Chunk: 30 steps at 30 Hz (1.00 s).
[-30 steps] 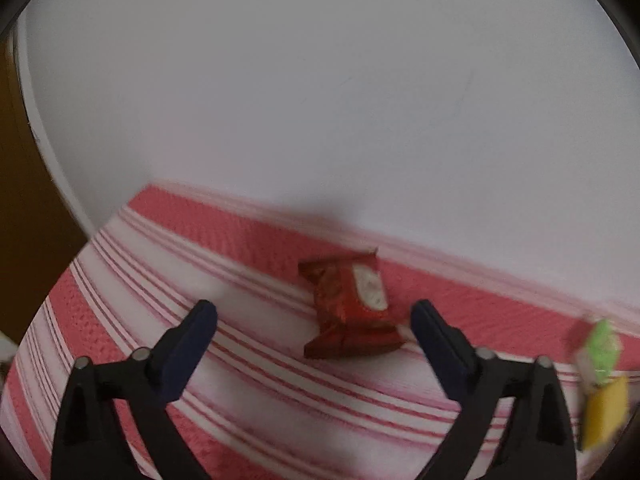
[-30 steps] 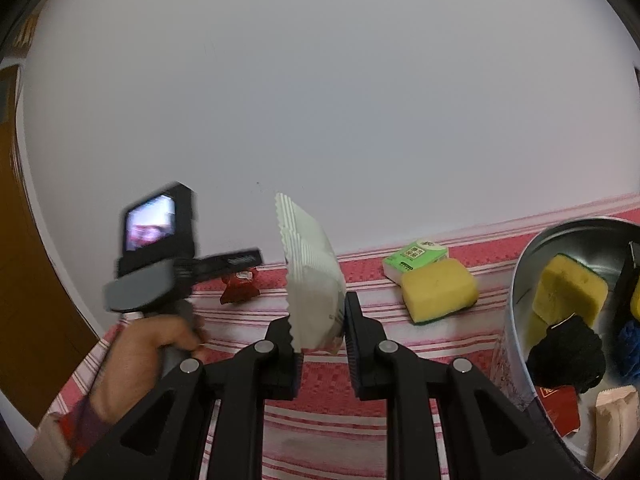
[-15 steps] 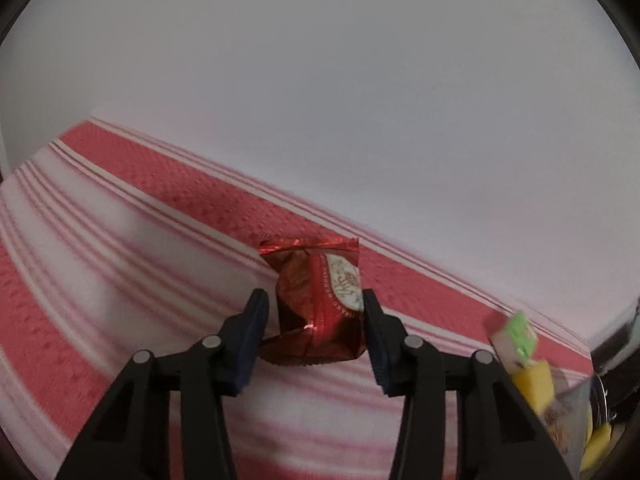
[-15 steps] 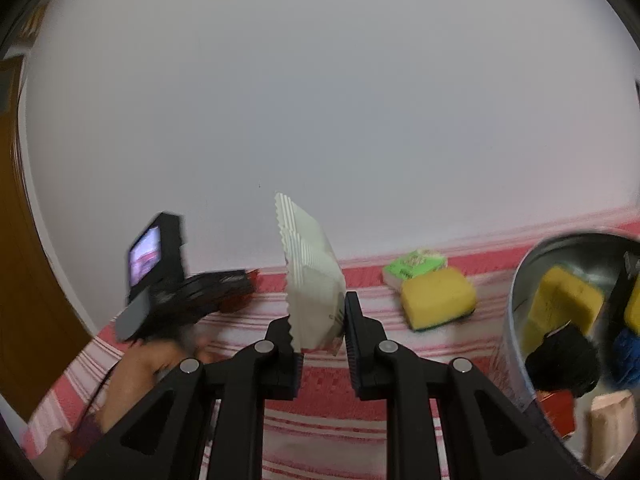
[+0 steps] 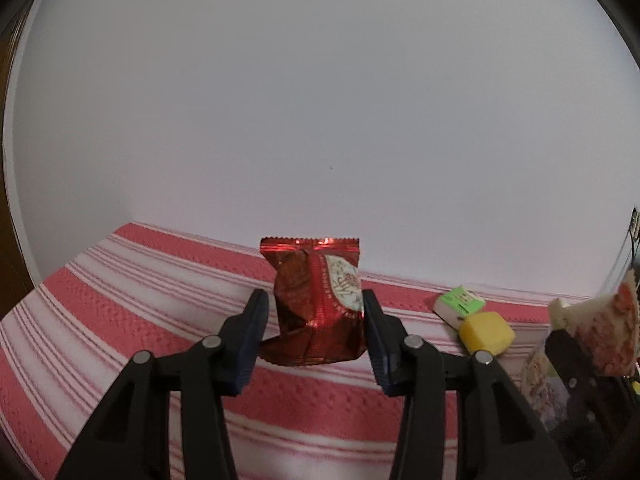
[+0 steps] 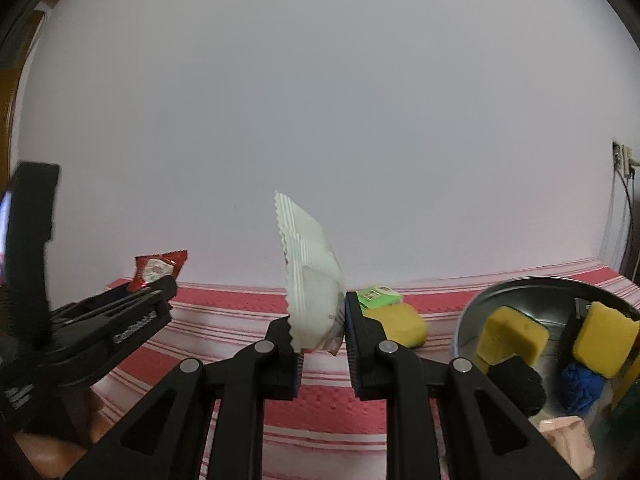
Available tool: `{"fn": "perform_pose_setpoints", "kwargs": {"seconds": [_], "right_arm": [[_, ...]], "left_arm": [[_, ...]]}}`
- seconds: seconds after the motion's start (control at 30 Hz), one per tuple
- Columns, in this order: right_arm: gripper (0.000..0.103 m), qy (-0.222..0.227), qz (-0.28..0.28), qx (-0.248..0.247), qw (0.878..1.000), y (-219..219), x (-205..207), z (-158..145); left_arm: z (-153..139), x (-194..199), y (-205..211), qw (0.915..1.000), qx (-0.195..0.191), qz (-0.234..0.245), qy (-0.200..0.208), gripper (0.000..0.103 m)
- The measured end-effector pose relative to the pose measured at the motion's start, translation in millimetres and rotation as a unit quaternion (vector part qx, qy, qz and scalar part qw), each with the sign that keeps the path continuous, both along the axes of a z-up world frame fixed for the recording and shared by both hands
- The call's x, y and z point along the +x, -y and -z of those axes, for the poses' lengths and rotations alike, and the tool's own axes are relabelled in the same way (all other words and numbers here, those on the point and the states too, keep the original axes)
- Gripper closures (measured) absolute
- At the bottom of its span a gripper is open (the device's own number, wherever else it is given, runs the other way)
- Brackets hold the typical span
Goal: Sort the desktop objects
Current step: 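Carry the white packet and red wrapper over the silver tin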
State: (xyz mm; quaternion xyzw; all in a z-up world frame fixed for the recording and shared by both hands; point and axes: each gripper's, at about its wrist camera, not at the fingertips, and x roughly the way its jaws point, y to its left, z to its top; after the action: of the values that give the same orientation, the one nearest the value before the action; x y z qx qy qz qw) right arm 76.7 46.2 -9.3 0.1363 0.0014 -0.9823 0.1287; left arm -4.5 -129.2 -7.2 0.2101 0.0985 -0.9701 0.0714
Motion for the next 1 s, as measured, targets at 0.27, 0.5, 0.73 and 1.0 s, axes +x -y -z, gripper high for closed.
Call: {"fn": "perform_pose_setpoints", "kwargs": {"seconds": [0.27,0.5,0.73,1.0], "right_arm": [[0.083,-0.023,0.008,0.017,1.000,-16.4,28.8,-3.5],[0.083,-0.054,0.019,0.018,0.998,-44.4,55.7,-9.5],[0.083,-0.079,0.022,0.024,0.996,-53.8,79.2,-19.4],[0.083,-0.099,0.029,0.033,0.994,-63.6,88.9,-18.3]], "left_arm": [[6.1,-1.2,-8.9,0.9998,-0.011,0.013,0.008,0.057],[7.9,15.4,-27.1,0.9991,-0.028,0.032,0.002,0.057],[3.7,28.8,-42.1,0.9984,-0.035,0.043,-0.010,0.057],[2.1,32.4,-52.6,0.9965,-0.043,0.067,-0.026,0.057]]}}
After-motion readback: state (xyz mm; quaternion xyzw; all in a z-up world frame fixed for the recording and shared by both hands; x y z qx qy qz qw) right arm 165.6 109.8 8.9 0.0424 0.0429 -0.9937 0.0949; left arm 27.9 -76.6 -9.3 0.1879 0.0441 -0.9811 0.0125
